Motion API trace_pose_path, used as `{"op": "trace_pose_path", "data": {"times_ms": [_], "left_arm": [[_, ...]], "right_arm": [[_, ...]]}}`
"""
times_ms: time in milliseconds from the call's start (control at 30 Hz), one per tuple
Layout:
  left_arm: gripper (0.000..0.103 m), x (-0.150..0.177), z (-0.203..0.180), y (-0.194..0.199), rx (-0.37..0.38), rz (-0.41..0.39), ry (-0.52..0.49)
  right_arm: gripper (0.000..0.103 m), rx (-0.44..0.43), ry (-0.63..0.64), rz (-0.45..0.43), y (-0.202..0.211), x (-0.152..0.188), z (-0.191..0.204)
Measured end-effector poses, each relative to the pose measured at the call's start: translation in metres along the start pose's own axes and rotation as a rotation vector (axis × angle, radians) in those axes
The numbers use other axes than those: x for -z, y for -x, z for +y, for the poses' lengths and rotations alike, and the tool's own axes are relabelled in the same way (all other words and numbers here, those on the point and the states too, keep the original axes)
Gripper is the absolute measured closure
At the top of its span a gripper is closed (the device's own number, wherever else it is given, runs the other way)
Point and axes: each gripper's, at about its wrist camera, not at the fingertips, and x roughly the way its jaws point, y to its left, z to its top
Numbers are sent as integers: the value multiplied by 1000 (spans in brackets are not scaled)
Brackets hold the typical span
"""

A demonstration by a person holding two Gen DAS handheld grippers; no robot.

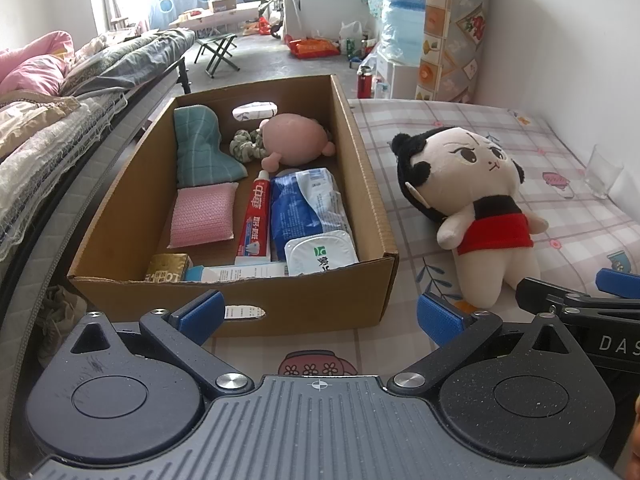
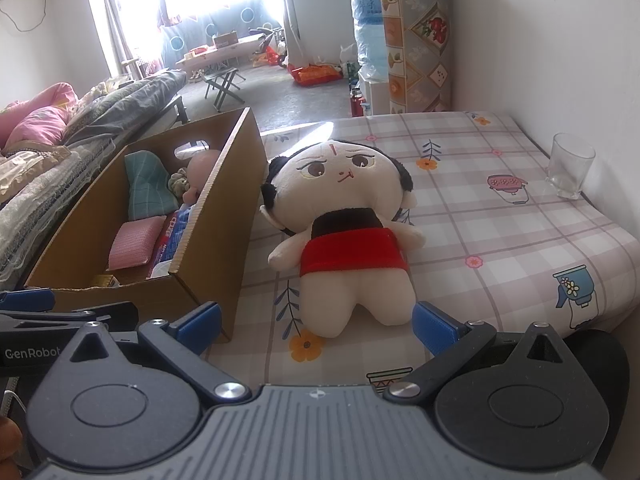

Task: Organize soft objects

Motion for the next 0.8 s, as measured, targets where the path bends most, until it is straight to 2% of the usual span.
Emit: {"op": "trace_pose_path", "data": {"times_ms": [800], "left_arm": [[0,1,1,1,-2,-5,1]], "right_arm": [[0,-2,-1,-4,2,-1,2]]}}
